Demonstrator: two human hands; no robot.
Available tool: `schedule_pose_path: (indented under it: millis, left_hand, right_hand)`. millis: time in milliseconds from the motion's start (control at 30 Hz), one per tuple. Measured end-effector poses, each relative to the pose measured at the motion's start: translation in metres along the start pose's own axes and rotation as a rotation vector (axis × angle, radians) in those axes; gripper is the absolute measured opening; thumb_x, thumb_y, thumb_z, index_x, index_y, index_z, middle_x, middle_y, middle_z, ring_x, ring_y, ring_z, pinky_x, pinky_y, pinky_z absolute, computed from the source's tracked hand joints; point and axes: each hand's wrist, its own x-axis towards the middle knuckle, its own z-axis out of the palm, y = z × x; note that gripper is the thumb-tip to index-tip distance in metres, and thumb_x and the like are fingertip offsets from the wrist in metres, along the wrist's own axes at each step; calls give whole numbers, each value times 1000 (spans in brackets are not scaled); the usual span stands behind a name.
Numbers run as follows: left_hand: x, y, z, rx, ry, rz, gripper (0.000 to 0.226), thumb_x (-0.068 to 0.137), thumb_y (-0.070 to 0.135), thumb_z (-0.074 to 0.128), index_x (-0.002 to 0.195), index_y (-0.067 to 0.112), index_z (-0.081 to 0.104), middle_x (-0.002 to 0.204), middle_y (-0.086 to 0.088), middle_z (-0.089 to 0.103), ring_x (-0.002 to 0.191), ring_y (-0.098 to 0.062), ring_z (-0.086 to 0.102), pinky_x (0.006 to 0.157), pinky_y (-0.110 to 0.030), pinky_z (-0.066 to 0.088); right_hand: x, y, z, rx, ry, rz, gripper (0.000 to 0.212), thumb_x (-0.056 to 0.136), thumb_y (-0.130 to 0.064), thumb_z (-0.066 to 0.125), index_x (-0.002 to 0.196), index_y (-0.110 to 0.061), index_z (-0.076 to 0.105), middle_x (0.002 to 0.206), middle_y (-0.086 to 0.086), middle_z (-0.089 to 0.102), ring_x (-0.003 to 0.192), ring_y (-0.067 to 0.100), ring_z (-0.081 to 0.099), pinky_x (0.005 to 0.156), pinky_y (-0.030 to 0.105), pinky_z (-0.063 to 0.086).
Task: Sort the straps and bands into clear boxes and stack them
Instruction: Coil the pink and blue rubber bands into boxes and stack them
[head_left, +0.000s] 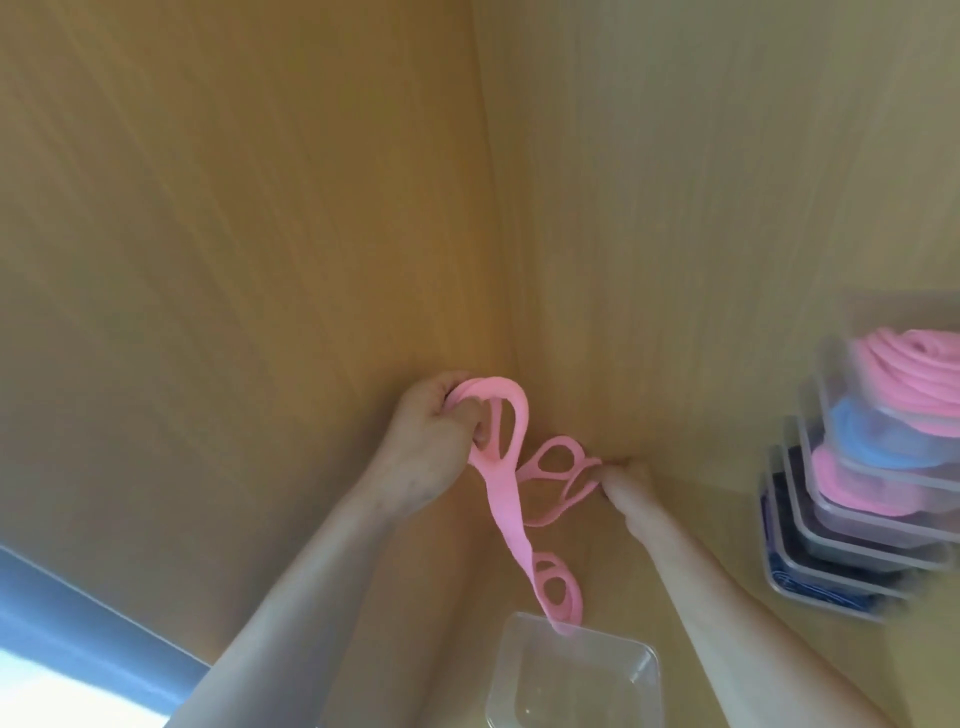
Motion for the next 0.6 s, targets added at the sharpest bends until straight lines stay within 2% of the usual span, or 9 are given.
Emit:
schedule_pose_path:
  millis: [67,100,167,233,300,367,433,533,600]
  left_hand:
    - [4,1,5,-97,29,-52,35,93,-2,45,113,19,65,70,9,63,67,-10,59,70,-31,53]
    - [7,2,7,-137,34,-74,36,89,0,48,114,20,64,71,7,63,67,-12,59,69,-30,51]
    - [14,4,12,-208,34,-102,35,78,7,51,107,22,64,60,9,61,58,-10,56,63,-27,46]
    - [20,7,19,-256,40,-99,31,83,5,49,103,22,64,50,10,56,48,-7,52,62,-29,43]
    - [26,9,26,-246,52,-76,33,92,1,41,106,21,64,52,10,55,46,-6,50,64,-32,42]
    - [30,16,32,-232,57,-53,33,93,2,39,107,19,63,62,7,57,47,-6,50,66,-32,43]
    - [36,24,38,-215,59,-34,33,93,3,39,110,16,63,69,4,54,54,-9,50,69,-32,43]
    - [44,36,44,-203,60,-5,26,95,8,40,106,12,63,72,4,52,64,-14,48,74,-34,40]
    - [49,42,45,-204,57,13,23,96,10,40,104,8,63,71,3,52,63,-15,47,73,-36,40]
  right_hand:
    - [-15,-22,-7,131,-26,-85,25,83,2,67,106,-9,65,83,8,72,71,18,65,57,26,47]
    - [-24,-34,-11,178,-58,-138,27,86,3,66,108,-12,64,83,8,74,66,15,66,56,26,49]
    - [-43,-60,-22,237,-134,-276,23,92,3,63,107,-13,70,83,6,75,64,13,67,58,24,52]
    - [-62,-86,-35,325,-221,-393,23,97,2,56,108,-11,73,85,7,74,70,15,67,63,24,55]
    - [-77,-109,-47,409,-306,-447,32,98,8,47,111,-7,72,89,10,72,77,18,68,68,27,57]
    - [-91,-132,-56,330,-291,-523,39,95,15,46,111,-10,71,90,9,70,80,17,69,69,27,57]
    - [-101,-152,-61,181,-193,-620,37,91,16,55,105,-14,70,86,7,68,75,13,68,67,24,55]
    - [-112,-173,-70,-15,-58,-737,32,85,9,70,96,-21,70,78,-4,71,72,7,67,73,22,53]
    - [-117,-183,-76,-79,-2,-806,30,85,4,73,92,-25,70,72,-10,72,72,4,67,76,20,51]
